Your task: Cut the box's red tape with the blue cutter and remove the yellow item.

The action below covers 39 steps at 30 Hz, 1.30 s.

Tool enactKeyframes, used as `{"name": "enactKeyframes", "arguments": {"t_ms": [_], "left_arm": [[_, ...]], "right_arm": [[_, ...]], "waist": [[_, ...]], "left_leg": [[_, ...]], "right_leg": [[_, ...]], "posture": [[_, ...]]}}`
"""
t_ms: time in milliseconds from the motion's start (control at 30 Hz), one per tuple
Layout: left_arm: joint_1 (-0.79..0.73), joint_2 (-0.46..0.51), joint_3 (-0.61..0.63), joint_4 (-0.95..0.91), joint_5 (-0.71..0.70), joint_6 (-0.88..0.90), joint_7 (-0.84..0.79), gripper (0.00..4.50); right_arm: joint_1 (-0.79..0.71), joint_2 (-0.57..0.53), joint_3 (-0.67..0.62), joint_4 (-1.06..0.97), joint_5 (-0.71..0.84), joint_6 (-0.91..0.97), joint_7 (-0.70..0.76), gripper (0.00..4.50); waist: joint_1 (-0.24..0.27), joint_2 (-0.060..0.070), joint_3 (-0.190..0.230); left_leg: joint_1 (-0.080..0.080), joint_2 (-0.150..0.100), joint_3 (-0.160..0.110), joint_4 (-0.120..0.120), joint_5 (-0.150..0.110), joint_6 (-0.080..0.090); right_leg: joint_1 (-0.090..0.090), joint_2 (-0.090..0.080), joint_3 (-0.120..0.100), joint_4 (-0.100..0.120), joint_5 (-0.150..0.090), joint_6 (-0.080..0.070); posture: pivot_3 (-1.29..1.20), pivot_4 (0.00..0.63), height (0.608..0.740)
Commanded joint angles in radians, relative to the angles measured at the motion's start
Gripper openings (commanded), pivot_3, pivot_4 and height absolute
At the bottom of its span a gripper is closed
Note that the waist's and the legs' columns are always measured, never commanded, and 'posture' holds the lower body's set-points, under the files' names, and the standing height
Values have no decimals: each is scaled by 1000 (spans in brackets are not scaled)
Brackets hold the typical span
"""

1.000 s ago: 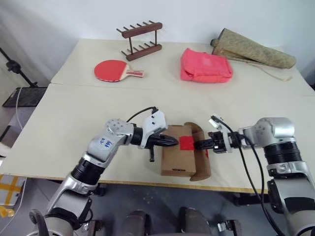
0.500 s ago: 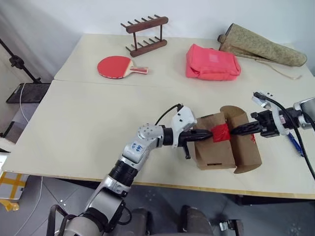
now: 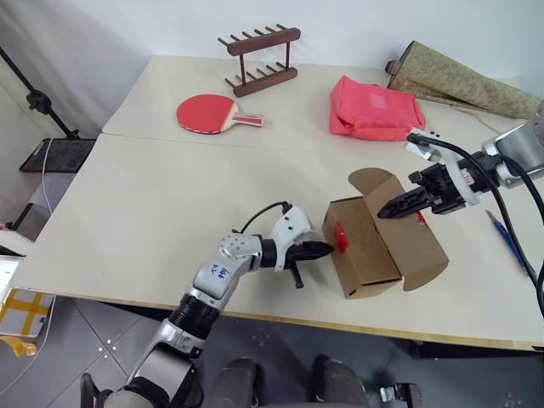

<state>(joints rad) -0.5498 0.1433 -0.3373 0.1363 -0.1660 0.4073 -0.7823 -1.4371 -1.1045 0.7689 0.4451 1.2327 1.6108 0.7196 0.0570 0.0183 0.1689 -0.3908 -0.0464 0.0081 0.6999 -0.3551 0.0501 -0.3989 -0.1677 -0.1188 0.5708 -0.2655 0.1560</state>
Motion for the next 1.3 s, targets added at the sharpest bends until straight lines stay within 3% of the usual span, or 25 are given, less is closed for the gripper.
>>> {"name": "enactKeyframes", "arguments": {"t_ms": [33, 233, 333, 400, 533, 800, 1067, 1300], "left_arm": [[-8, 11, 12, -46, -3, 15, 1, 0], [-16, 100, 24, -103, -12, 85, -42, 0], [-26, 232, 20, -255, -94, 220, -182, 0], [-51, 269, 47, -335, -167, 284, -226, 0], [-139, 190, 122, -336, -227, 323, -146, 0], [-218, 32, 4, -126, -44, 199, 33, 0], [-166, 150, -147, -200, -6, 242, -94, 0], [-121, 259, -107, -260, -37, 325, -116, 0]], "right_arm": [[8, 15, 6, -12, 92, 4, -81, 14], [65, 27, -58, -15, 170, 4, -227, 14], [99, 19, -101, -30, 199, 4, -294, 14], [111, 25, -129, -20, 216, 4, -335, 14], [127, 44, -168, -12, 242, 4, -393, 14], [186, 62, -243, -37, 292, 4, -491, 14], [264, -17, -310, -88, 332, 4, -509, 14], [295, -96, -345, -110, 163, 4, -387, 14]], "waist": [[-4, 0, 0], [-11, 0, 0], [-17, 0, 0], [-25, 0, 0], [-21, -2, 1], [-31, -5, 1], [-30, -5, 0], [-30, -6, -2]], "left_leg": [[0, 0, 0, -1, 0, 0], [1, 4, 0, -2, -1, -1], [1, 6, 2, -1, -1, -1], [1, 6, 2, -1, -1, -1], [1, 4, -2, 2, -1, -1], [5, 6, 2, 1, 0, -1], [6, 7, 3, 2, 0, -1], [8, 7, 1, 0, 0, -1]], "right_leg": [[0, 0, -1, 0, 0, 0], [-1, 2, -9, 3, 0, 0], [0, 3, -9, 3, 0, -1], [0, 3, -9, 4, -1, -1], [3, 2, -10, 4, 0, -2], [6, 4, -12, 5, 0, -1], [6, 3, -11, 5, 0, -1], [8, 3, -11, 3, 0, -2]], "posture": [[0, 150, 740], [0, 150, 740], [0, 150, 740], [0, 150, 740], [0, 150, 740], [0, 150, 740], [0, 150, 740], [0, 150, 740]]}}
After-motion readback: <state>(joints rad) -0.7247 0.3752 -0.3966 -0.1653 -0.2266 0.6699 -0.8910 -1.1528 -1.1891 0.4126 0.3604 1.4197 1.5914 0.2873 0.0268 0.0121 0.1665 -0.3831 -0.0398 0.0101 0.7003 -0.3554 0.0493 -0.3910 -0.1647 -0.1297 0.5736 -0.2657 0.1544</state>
